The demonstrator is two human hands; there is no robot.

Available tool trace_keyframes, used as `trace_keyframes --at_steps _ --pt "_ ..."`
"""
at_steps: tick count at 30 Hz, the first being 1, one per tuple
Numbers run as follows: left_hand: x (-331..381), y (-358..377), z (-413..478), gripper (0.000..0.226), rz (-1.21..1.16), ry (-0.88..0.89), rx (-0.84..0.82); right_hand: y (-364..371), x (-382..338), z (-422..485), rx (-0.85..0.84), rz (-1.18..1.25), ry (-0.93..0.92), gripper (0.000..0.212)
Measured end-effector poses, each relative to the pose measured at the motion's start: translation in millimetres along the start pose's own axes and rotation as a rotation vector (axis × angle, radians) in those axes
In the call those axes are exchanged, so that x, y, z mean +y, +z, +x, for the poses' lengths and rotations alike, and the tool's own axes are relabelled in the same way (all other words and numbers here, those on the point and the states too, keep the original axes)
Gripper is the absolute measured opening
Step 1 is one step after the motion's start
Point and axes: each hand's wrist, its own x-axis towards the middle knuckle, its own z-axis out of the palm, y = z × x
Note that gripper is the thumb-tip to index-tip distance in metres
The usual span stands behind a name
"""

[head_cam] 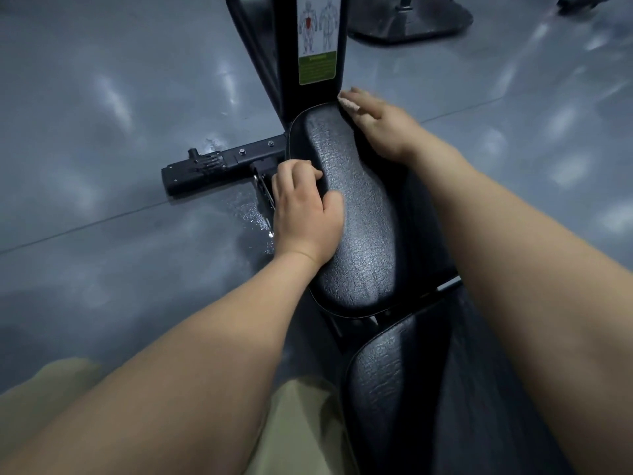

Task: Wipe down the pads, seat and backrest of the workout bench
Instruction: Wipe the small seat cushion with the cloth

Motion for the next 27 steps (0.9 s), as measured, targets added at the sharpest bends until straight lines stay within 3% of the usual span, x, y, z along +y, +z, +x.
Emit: trace_keyframes --at_steps 7,10,13,20,27 --pt "1.9 -1.6 -0.1 0.037 -0.005 -0.020 0.006 -3.3 16.6 -61.7 0.038 0.059 0.041 0.049" --pt "2.4 -1.9 -0.3 0.030 -0.012 -0.027 -0.015 1.6 21.3 -80.0 0.036 -0.098 -0.004 0.053" --pt "2.1 -8.2 2.5 0.025 0.017 -0.050 -0.071 3.4 11.2 -71.7 -0.016 -0.209 -0.021 0.059" --pt "-21.6 -31.5 3.3 0.043 -0.007 0.028 -0.296 5.7 -12.0 -15.8 0.004 -0.236 0.062 0.052" --pt "-34.9 -43.4 16.0 0.044 -0.031 0.033 -0.322 28.7 -32.4 -51.0 -0.041 -0.314 -0.185 0.052"
